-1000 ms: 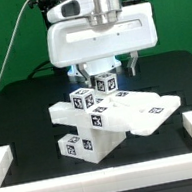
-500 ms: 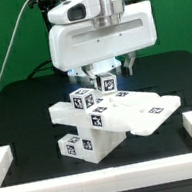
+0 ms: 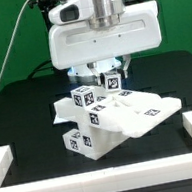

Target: Assemble chair

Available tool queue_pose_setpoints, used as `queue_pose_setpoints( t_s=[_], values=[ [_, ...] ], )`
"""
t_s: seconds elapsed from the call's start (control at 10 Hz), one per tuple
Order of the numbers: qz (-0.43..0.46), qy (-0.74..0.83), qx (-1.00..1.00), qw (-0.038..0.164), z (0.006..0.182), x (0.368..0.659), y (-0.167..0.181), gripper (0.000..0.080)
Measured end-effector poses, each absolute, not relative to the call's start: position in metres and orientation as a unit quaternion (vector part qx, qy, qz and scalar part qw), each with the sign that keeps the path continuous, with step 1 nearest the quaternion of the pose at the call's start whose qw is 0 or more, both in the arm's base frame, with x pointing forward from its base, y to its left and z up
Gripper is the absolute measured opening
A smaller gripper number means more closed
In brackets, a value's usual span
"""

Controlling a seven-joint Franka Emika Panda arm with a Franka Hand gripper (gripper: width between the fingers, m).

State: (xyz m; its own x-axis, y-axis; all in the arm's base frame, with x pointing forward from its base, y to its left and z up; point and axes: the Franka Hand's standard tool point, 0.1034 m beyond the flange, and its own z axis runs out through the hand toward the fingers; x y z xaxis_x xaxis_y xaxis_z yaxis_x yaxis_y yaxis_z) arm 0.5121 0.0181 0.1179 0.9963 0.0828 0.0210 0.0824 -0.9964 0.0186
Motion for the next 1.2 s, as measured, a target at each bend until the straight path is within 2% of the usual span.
queue_pose_setpoints(
  t_s=[0.4, 0.6, 0.7, 1.0, 1.2],
  values=[
    [0.028, -0.177, 0.984, -0.008, 0.1173, 0.5138, 0.0133, 0.0284],
    [0.025, -0.306, 0.951, -0.032, 0.1169, 0.5136, 0.0135, 0.0284],
    [0.018, -0.370, 0.927, -0.050, 0.1167, 0.5137, 0.0119, 0.0284],
    [0.017, -0.390, 0.919, -0.056, 0.1167, 0.5142, 0.0131, 0.0284],
    [0.018, -0.377, 0.924, -0.055, 0.1166, 0.5140, 0.0130, 0.0551]
  ],
)
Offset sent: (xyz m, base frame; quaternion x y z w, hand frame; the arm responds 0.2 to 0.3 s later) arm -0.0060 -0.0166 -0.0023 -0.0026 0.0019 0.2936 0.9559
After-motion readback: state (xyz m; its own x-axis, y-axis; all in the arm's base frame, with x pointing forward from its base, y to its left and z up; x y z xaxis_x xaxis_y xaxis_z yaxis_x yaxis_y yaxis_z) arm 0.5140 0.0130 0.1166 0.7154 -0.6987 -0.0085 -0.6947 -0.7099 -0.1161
